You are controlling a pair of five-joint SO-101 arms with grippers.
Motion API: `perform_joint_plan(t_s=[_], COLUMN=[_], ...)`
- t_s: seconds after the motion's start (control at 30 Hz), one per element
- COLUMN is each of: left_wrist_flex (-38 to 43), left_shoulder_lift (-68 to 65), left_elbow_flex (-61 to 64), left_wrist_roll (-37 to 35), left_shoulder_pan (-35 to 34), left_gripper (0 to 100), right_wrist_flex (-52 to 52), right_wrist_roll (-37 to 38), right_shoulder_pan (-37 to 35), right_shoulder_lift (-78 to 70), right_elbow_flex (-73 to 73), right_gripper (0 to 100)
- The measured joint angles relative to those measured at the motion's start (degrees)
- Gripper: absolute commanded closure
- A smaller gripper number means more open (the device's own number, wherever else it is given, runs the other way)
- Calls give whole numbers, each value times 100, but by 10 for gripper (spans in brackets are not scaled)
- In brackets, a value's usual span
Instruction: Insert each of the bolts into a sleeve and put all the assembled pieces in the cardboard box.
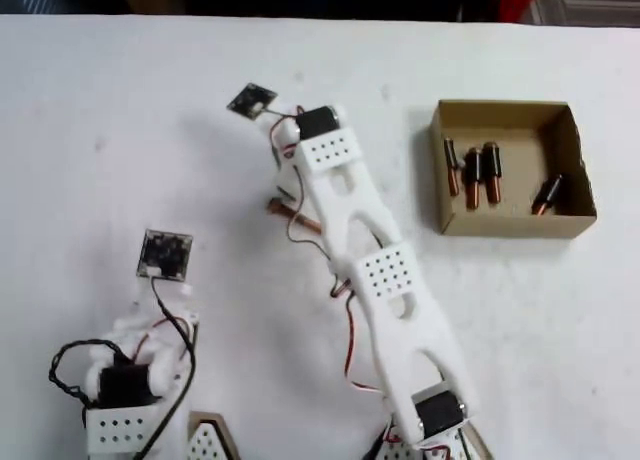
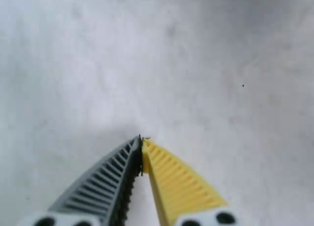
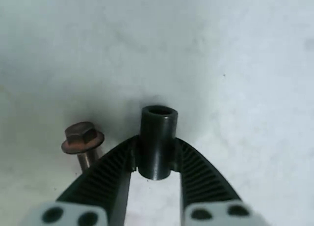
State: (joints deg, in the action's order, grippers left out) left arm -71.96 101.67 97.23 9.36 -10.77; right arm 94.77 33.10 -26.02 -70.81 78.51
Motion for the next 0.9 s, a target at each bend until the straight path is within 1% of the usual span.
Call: perform_joint_plan(t_s=[0.17, 0.47, 0.6, 0.9], left_wrist_flex=[0, 0, 0, 0], left_shoulder_lift=[0, 0, 0, 0], left_elbow_flex=[0, 0, 0, 0], left_wrist_roll=[0, 0, 0, 0], left_shoulder_pan=[0, 0, 0, 0], left_gripper=[976, 976, 976, 976], right_wrist_flex=[193, 246, 246, 255], right_wrist_roll=[0, 0, 0, 0], right_shoulder_pan=[70, 343, 343, 360], right_shoulder_lift=[79, 1240, 2066, 4519], right_elbow_flex=[211, 193, -484, -2725], right_gripper=[982, 982, 982, 982])
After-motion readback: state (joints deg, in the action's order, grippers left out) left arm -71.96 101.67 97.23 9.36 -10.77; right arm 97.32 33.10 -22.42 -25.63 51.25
